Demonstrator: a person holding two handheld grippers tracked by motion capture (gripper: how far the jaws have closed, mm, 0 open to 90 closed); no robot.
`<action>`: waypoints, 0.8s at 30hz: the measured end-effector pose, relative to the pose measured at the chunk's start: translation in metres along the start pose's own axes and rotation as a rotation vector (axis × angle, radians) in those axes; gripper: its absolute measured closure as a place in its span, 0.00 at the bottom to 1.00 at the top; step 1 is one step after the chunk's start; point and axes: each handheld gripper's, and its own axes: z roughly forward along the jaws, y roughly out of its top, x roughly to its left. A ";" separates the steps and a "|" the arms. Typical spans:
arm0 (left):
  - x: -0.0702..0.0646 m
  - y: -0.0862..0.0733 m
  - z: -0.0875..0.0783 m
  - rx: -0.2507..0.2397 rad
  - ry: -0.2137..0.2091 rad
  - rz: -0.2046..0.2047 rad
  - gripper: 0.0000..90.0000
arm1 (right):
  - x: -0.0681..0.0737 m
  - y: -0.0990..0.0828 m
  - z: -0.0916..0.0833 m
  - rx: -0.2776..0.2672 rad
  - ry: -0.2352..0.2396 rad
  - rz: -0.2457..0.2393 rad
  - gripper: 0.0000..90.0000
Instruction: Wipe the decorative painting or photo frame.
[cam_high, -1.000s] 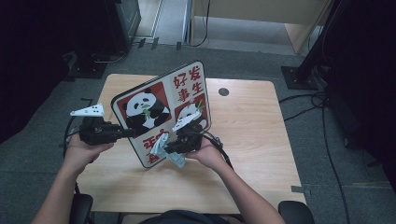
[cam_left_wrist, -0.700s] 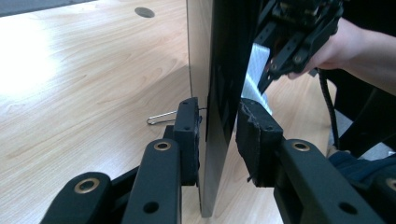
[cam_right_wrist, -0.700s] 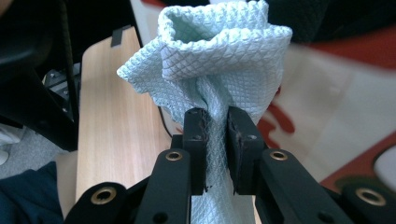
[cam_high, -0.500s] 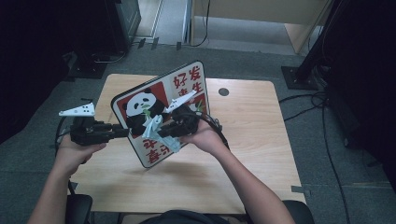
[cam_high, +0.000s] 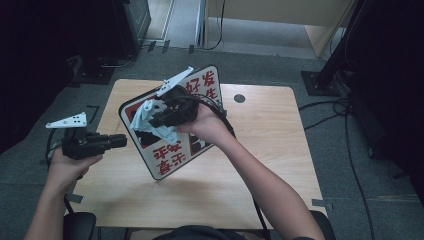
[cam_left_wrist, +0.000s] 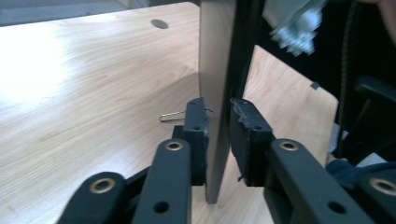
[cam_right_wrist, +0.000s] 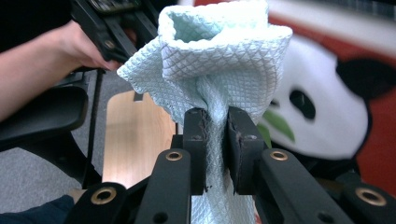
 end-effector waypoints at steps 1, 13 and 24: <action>0.001 0.000 0.002 0.007 0.014 -0.006 0.86 | 0.002 0.004 0.000 0.001 -0.001 0.000 0.88; 0.008 0.008 0.015 -0.011 0.007 0.019 0.98 | 0.009 0.035 -0.003 -0.002 -0.012 -0.015 0.88; 0.010 0.016 0.026 -0.006 -0.024 0.055 0.98 | 0.008 0.038 0.006 0.007 -0.026 -0.004 0.88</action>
